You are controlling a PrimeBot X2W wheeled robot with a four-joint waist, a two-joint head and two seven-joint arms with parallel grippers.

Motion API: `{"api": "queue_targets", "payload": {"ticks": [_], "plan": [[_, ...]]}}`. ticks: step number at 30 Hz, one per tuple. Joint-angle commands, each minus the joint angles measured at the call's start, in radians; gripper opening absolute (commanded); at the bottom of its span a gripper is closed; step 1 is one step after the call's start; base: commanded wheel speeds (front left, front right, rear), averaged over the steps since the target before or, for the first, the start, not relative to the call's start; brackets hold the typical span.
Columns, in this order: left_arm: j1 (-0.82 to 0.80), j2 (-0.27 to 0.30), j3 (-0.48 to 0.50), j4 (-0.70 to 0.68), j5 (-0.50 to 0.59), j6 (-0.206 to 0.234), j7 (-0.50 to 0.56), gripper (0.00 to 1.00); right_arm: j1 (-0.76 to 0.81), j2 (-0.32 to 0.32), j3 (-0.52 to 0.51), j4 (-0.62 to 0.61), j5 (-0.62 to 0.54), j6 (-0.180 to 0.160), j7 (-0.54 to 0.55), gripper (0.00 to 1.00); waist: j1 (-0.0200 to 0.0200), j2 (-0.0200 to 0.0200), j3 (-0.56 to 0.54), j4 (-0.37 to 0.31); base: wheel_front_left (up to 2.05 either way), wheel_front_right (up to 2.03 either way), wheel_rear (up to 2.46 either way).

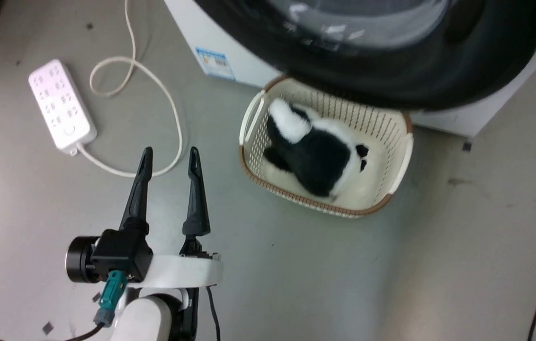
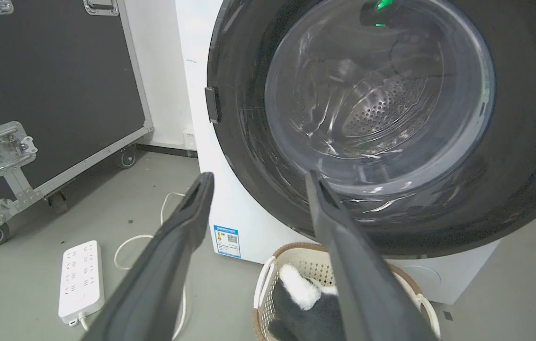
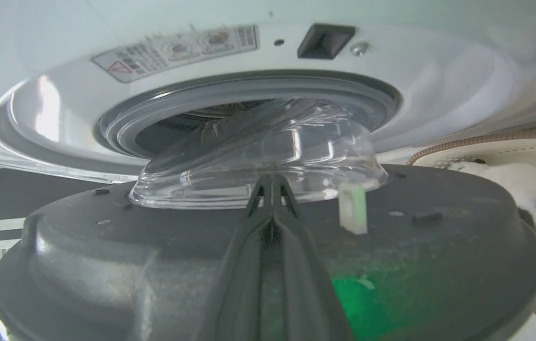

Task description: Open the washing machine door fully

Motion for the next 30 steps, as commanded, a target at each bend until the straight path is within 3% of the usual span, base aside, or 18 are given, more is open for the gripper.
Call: {"api": "queue_targets", "payload": {"ticks": [1,11,16,22,30], "plan": [[0.016,0.001,0.006,0.005,0.007,-0.004,-0.006,1.00,0.046,0.025,-0.003,-0.006,0.012,0.001,0.017,0.00,0.0000,0.0000,-0.046,-0.016,0.00,0.00,0.00],[0.086,0.001,0.037,0.026,0.030,-0.027,-0.006,1.00,0.286,0.152,0.028,-0.185,0.048,0.001,0.137,0.00,0.0000,0.0000,-0.189,-0.044,0.00,0.00,0.00],[0.114,0.001,0.047,0.034,0.036,-0.038,-0.006,1.00,0.404,0.179,0.072,-0.284,0.073,0.001,0.198,0.00,0.0000,0.0000,-0.230,-0.050,0.00,0.00,0.00],[0.135,0.001,0.036,0.041,0.039,-0.052,-0.006,1.00,0.499,0.181,0.207,-0.278,0.249,0.001,0.211,0.00,0.0000,0.0000,-0.272,-0.030,0.00,0.00,0.00],[0.174,0.001,0.017,0.053,0.044,-0.060,-0.006,1.00,0.627,0.181,0.477,-0.311,0.522,0.001,0.155,0.00,0.0000,0.0000,-0.311,0.000,0.00,0.00,0.00]]}}
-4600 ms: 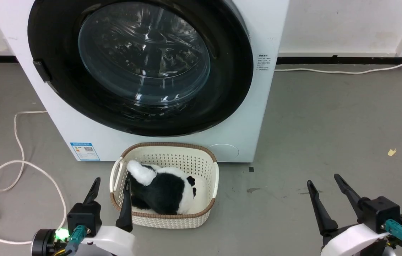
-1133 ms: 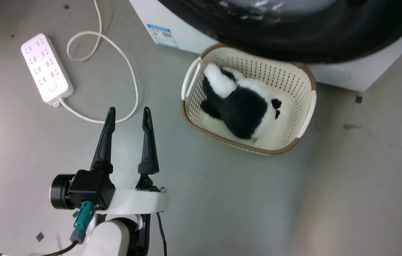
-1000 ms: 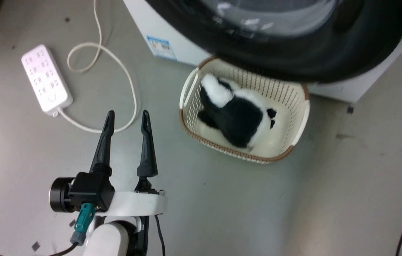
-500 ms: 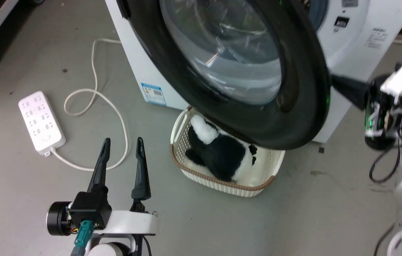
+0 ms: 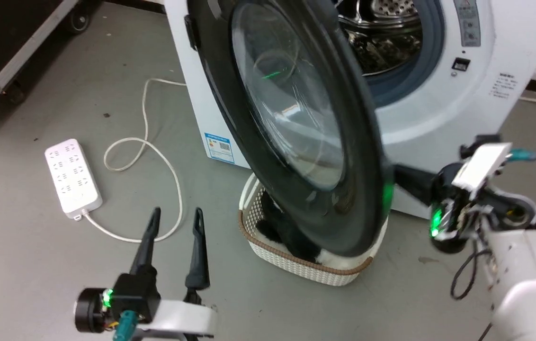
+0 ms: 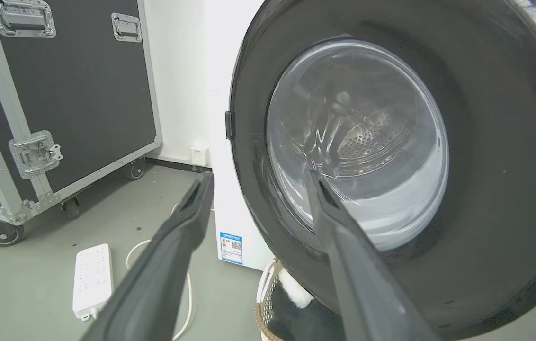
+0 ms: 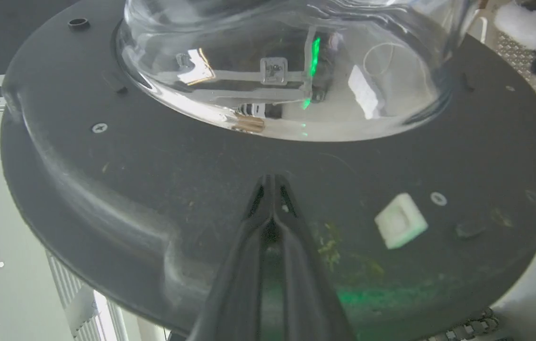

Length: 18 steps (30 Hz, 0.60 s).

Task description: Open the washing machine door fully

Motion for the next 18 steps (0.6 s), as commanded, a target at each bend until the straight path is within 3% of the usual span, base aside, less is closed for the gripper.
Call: {"api": "queue_targets", "payload": {"ticks": [1,11,18], "plan": [[0.020,0.001,-0.009,0.006,0.011,-0.009,-0.005,1.00,0.043,0.007,0.055,-0.016,0.048,0.001,-0.008,0.00,0.0000,0.0000,-0.010,0.010,0.00,0.00,0.00],[0.069,0.001,-0.029,0.030,0.007,-0.015,-0.005,1.00,0.216,0.007,0.424,-0.197,0.299,0.001,-0.143,0.00,0.0000,0.0000,-0.028,0.036,0.00,0.00,0.00],[0.067,0.001,-0.028,0.036,0.003,-0.013,-0.005,1.00,0.243,0.008,0.543,-0.244,0.350,0.001,-0.248,0.00,0.0000,0.0000,-0.022,0.039,0.00,0.00,0.00]]}}
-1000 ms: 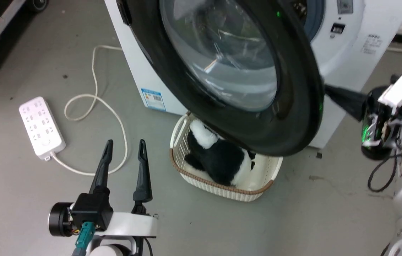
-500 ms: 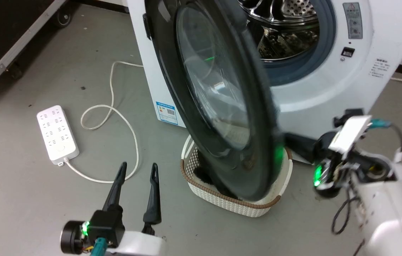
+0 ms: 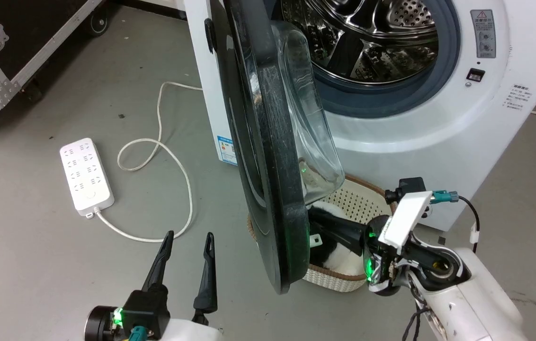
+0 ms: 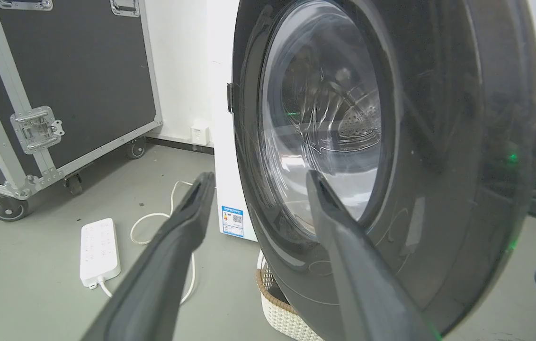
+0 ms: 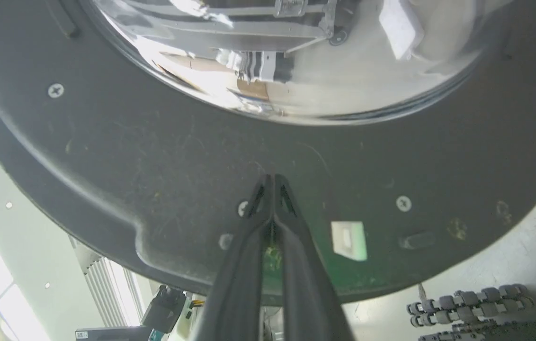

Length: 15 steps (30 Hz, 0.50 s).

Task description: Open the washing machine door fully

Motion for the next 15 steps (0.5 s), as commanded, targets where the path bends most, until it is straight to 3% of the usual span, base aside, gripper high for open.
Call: {"api": "queue_targets", "payload": {"ticks": [1,2,3,6,8,15], "plan": [[0.006,0.001,0.003,0.002,-0.003,0.002,-0.005,1.00,0.009,0.002,0.002,-0.004,0.000,0.001,-0.033,0.00,0.0000,0.0000,0.000,-0.004,0.00,0.00,0.00],[0.006,0.001,0.008,0.002,-0.003,0.003,-0.005,1.00,0.006,0.001,-0.002,-0.003,-0.008,0.001,-0.057,0.34,0.0000,0.0000,0.000,-0.008,0.00,0.00,0.00],[0.007,0.001,0.016,0.003,-0.004,0.002,-0.005,1.00,0.003,-0.002,-0.005,-0.006,-0.016,0.001,-0.077,1.00,0.0000,0.0000,-0.001,-0.014,0.00,0.00,0.00],[0.008,0.001,0.038,0.008,-0.008,-0.002,-0.005,1.00,-0.001,-0.034,-0.022,-0.043,-0.066,0.001,-0.163,1.00,0.0000,0.0000,-0.007,-0.040,0.00,0.00,0.00],[0.006,0.001,0.053,0.015,-0.011,-0.009,-0.005,1.00,0.006,-0.065,-0.045,-0.103,-0.135,0.001,-0.278,1.00,0.0000,0.0000,-0.016,-0.061,0.00,0.00,0.00],[-0.003,0.005,0.122,0.053,-0.029,-0.033,-0.005,1.00,0.118,-0.204,-0.043,-0.369,-0.498,0.001,-0.607,1.00,0.0000,0.0000,-0.044,-0.155,0.00,0.00,0.00]]}}
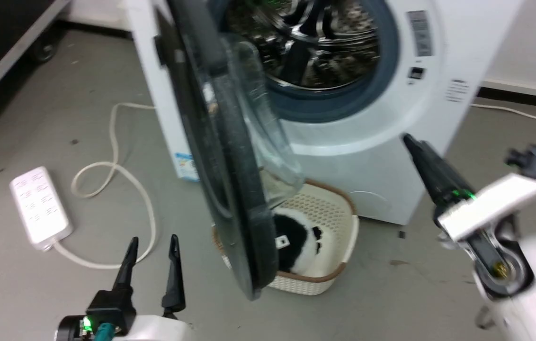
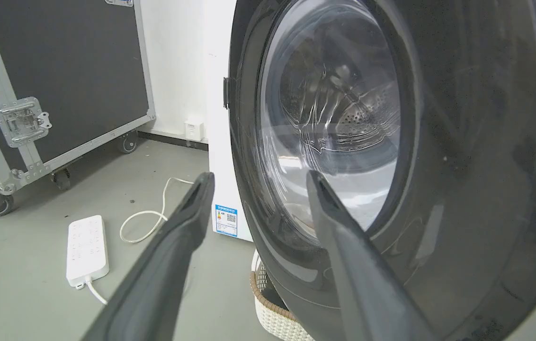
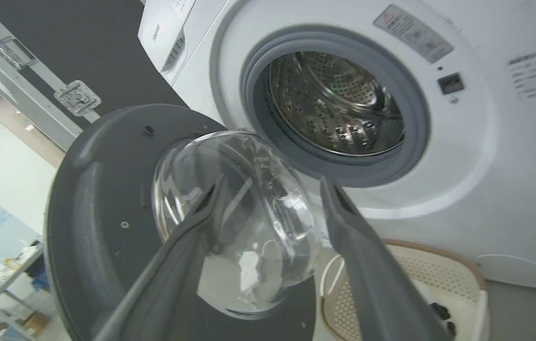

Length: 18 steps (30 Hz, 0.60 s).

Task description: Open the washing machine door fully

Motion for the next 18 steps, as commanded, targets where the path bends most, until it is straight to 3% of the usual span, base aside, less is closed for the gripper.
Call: {"api": "queue_targets", "payload": {"ticks": [1,6,13,18], "plan": [[-0.002,0.005,0.016,0.004,-0.001,-0.009,-0.005,1.00,0.058,-0.038,-0.001,-0.054,-0.100,0.001,-0.061,1.00,0.0000,0.0000,-0.021,-0.051,0.00,0.00,0.00],[0.012,0.019,0.059,0.002,-0.005,-0.033,-0.005,1.00,0.181,-0.073,-0.063,-0.176,-0.458,0.001,-0.193,1.00,0.0000,0.0000,-0.041,-0.117,0.00,0.00,0.00],[0.058,0.031,0.087,-0.014,0.005,-0.067,-0.005,1.00,0.391,0.073,-0.206,-0.330,-0.892,0.001,-0.253,1.00,0.0000,0.0000,-0.053,-0.187,0.00,0.00,0.00],[0.071,0.030,0.081,-0.025,0.017,-0.085,-0.005,1.00,0.528,0.153,-0.262,-0.383,-1.049,0.001,-0.298,1.00,0.0000,0.0000,-0.046,-0.203,0.00,0.00,0.00]]}}
